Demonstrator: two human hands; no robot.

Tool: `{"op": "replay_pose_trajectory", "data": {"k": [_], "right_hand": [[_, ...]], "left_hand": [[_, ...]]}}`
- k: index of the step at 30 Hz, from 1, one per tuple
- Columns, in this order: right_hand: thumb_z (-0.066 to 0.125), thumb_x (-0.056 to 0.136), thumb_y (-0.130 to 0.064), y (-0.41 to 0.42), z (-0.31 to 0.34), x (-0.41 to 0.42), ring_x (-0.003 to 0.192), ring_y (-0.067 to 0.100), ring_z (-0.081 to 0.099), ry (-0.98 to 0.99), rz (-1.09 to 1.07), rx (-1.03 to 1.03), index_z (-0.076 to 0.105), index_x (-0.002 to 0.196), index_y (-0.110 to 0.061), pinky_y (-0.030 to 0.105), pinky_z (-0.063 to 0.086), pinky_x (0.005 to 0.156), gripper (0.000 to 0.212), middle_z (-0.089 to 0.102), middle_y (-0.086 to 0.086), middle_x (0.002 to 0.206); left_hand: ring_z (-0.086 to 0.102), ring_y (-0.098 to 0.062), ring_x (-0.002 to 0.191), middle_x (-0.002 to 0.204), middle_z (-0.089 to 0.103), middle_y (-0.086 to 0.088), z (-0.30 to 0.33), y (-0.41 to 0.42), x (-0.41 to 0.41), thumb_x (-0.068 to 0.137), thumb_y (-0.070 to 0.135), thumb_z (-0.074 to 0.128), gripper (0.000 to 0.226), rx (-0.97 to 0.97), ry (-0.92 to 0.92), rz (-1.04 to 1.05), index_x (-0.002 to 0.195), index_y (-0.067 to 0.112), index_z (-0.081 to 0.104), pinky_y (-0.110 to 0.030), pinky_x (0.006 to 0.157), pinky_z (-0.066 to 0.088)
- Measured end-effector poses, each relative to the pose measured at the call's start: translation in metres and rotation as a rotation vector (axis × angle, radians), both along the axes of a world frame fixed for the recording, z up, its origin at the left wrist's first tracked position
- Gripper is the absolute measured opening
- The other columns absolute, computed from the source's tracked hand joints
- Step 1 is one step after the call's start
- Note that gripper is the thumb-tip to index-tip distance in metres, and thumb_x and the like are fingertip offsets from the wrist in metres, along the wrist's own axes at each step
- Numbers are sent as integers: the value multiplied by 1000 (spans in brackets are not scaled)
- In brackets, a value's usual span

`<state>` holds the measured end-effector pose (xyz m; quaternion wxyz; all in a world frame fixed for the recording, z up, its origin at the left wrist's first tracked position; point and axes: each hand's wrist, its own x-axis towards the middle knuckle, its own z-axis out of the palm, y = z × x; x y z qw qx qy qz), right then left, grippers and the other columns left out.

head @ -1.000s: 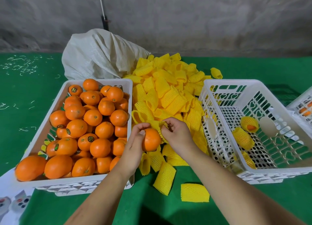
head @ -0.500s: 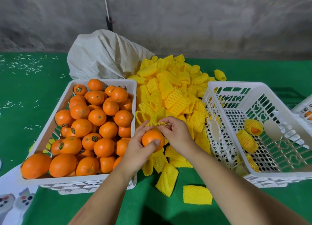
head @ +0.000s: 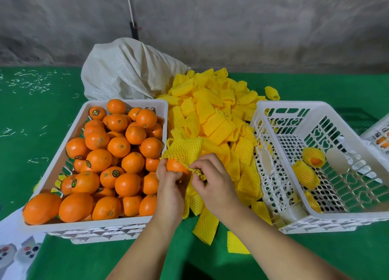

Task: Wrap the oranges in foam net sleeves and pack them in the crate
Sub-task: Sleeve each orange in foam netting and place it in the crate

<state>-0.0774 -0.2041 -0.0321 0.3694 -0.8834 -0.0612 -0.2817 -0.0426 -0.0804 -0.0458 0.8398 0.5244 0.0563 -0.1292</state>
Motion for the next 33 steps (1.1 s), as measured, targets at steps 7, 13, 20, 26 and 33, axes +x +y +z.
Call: {"op": "replay_pose_trajectory", "data": {"k": [7,13,20,26,33], "right_hand": [[66,89,-4,4,18,-2,92,1,53,25,-69,139,69,105,-10,10,44,76,17,59,-1,107],[60,88,-20,10,11,-12,92,-3,46,175,90,128,54,117,-20,6,38,78,30,44,-18,104],[67,79,-47,5,11,-6,131,12,45,273,2,127,20,152,-38,28,52,96,87,32,-10,137],[68,87,-41,-13,18,1,145,-5,28,336,46,289,15,162,-46,27,41,111,91,25,-20,156],[75,70,-80,-10,26,2,144,0,41,550,203,793,20,153,-63,34,47,110,101,30,-22,164]], "left_hand": [[56,-27,138,149,57,-11,7,-5,2,104,17,65,71,257,-164,-45,163,14,26,-55,117,45],[60,-20,102,120,55,-8,8,-2,6,91,-8,68,64,302,-91,126,115,40,35,-16,66,55],[65,-30,128,137,66,-10,27,0,-3,88,37,77,75,-25,5,-118,153,24,42,-40,100,58],[45,-40,145,159,48,-17,33,13,-2,93,27,52,71,-281,14,-380,161,15,38,-57,119,38],[68,-20,101,146,64,-6,32,2,-5,101,53,50,57,-93,25,-297,150,23,54,-31,77,57]]}}
